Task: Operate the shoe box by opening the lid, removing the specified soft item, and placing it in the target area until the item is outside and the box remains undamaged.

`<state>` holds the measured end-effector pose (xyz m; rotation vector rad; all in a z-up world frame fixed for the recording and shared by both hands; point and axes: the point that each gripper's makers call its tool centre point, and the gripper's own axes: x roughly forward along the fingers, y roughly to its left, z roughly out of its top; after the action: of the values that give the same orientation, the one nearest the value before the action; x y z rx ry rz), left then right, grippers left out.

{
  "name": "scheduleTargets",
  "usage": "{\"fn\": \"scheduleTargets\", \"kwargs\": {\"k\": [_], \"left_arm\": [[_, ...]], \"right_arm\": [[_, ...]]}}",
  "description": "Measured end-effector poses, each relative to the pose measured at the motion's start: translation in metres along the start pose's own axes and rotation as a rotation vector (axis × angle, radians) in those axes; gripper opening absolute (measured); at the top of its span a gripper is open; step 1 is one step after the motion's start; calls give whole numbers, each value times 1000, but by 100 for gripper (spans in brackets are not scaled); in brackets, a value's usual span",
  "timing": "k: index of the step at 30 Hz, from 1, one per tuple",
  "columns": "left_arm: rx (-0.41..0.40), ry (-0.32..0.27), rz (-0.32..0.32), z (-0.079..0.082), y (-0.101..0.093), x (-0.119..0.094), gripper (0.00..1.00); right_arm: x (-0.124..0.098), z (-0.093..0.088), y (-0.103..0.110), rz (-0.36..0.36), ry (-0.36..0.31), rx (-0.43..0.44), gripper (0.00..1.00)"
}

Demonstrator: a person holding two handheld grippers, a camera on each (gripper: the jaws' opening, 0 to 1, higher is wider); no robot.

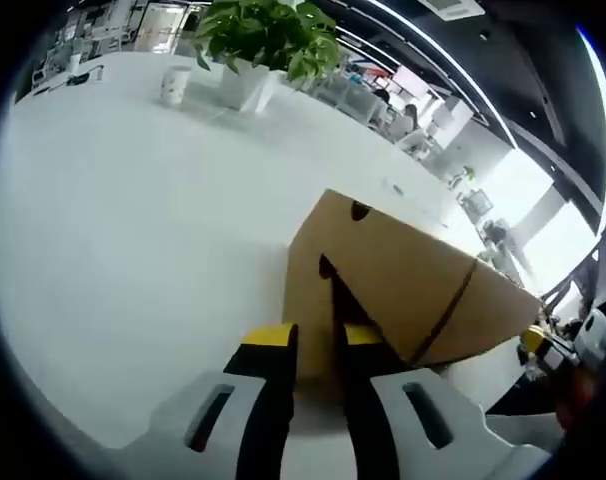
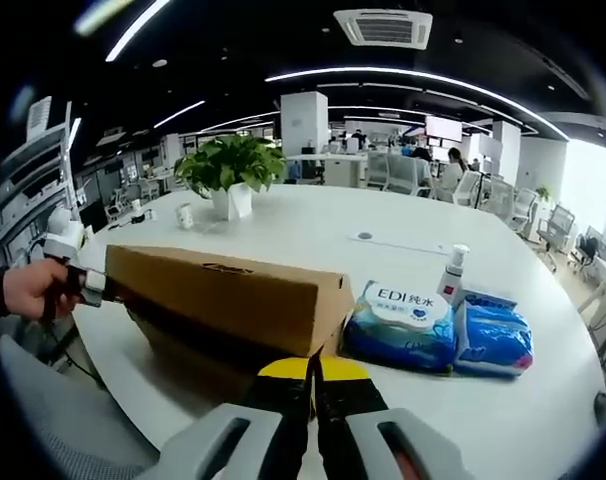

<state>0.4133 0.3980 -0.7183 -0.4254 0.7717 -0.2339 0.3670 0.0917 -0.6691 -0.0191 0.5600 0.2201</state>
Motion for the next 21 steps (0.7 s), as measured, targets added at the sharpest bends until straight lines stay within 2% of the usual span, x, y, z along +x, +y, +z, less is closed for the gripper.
{"fn": "scheduleTargets", "kwargs": {"k": [6, 13, 21], "left_arm": [[68, -12, -15, -3, -4, -13, 15], [83, -17, -27, -8, -7, -27, 15], [124, -24, -33, -11, -8, -32, 16]], "right_arm": [[1, -6, 3, 17, 9, 22, 0], [5, -13, 6, 27, 21, 42, 0], [7, -21, 6, 30, 39, 62, 0]]}}
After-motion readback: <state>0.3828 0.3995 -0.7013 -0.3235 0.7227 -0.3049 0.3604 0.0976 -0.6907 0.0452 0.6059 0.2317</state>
